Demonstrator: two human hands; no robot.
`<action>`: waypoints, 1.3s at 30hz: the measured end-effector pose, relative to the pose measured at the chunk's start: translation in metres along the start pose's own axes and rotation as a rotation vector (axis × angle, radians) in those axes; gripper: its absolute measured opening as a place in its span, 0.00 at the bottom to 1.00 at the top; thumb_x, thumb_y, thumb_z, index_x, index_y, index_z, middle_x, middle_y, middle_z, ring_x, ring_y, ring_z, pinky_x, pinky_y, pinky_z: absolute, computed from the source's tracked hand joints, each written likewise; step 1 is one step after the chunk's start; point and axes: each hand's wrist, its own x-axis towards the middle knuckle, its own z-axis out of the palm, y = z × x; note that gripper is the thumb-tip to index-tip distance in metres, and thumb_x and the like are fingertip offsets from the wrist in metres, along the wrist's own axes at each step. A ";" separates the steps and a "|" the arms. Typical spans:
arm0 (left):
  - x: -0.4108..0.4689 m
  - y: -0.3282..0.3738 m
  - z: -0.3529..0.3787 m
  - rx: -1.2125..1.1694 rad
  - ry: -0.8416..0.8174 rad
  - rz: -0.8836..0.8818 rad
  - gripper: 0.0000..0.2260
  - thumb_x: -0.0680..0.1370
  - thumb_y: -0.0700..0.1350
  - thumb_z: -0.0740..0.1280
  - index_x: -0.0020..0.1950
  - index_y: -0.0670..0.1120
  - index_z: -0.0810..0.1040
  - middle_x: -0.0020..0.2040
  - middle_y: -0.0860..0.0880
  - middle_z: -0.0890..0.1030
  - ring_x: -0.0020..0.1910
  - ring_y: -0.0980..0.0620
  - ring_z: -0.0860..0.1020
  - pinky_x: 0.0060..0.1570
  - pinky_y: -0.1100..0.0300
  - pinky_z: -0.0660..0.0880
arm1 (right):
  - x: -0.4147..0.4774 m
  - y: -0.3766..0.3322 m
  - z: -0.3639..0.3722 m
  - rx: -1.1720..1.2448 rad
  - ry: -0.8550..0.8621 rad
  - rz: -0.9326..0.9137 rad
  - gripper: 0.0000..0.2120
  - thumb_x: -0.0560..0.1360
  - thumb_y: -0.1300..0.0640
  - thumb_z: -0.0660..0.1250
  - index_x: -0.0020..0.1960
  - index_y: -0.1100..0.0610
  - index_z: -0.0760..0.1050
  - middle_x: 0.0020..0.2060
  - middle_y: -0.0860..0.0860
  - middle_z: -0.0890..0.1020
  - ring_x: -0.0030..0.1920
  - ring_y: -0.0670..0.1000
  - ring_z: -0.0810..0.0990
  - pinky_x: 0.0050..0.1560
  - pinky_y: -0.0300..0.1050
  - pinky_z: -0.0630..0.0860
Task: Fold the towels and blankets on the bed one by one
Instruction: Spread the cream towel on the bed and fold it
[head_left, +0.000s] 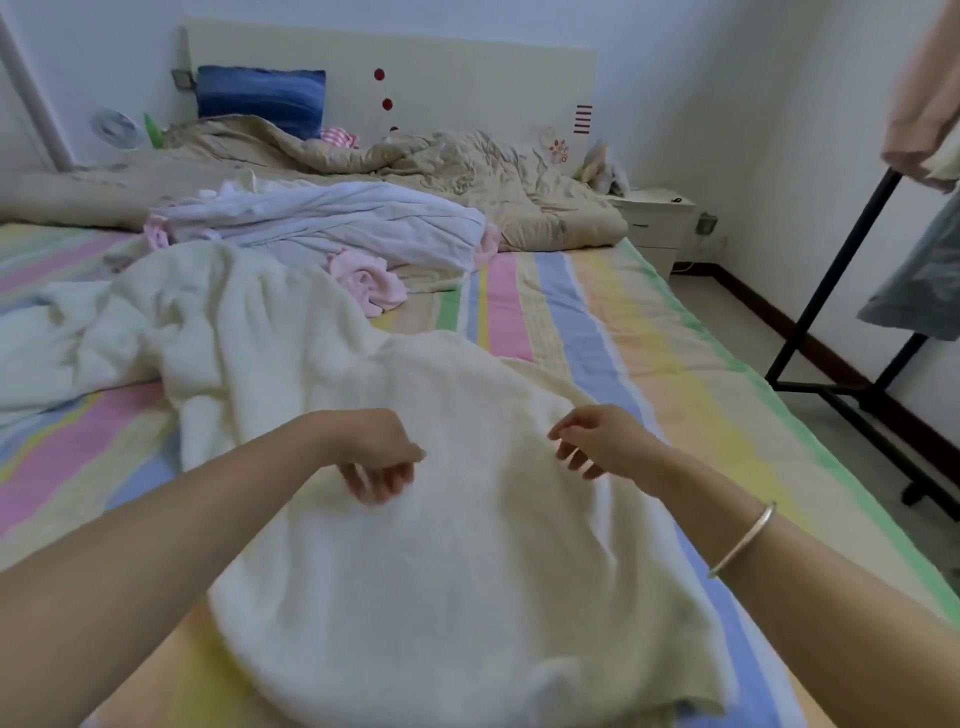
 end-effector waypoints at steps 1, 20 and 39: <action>0.009 -0.001 -0.002 0.039 0.138 0.050 0.13 0.80 0.48 0.62 0.45 0.41 0.81 0.40 0.47 0.84 0.40 0.46 0.82 0.38 0.58 0.80 | 0.009 0.003 0.003 -0.061 0.102 -0.025 0.10 0.78 0.59 0.60 0.44 0.51 0.79 0.41 0.49 0.83 0.39 0.49 0.80 0.42 0.46 0.80; 0.219 0.011 -0.109 0.232 0.642 0.172 0.17 0.78 0.39 0.58 0.62 0.53 0.76 0.60 0.55 0.80 0.60 0.52 0.76 0.59 0.59 0.71 | 0.223 -0.022 0.005 -0.342 0.008 -0.327 0.15 0.80 0.49 0.60 0.38 0.53 0.77 0.38 0.50 0.81 0.44 0.52 0.77 0.40 0.43 0.67; 0.316 0.126 -0.071 0.371 0.809 0.180 0.20 0.82 0.47 0.56 0.75 0.49 0.63 0.74 0.50 0.66 0.70 0.48 0.67 0.66 0.54 0.66 | 0.324 0.083 -0.164 -0.876 0.386 -0.094 0.27 0.73 0.45 0.61 0.72 0.47 0.63 0.63 0.49 0.76 0.65 0.55 0.69 0.60 0.49 0.68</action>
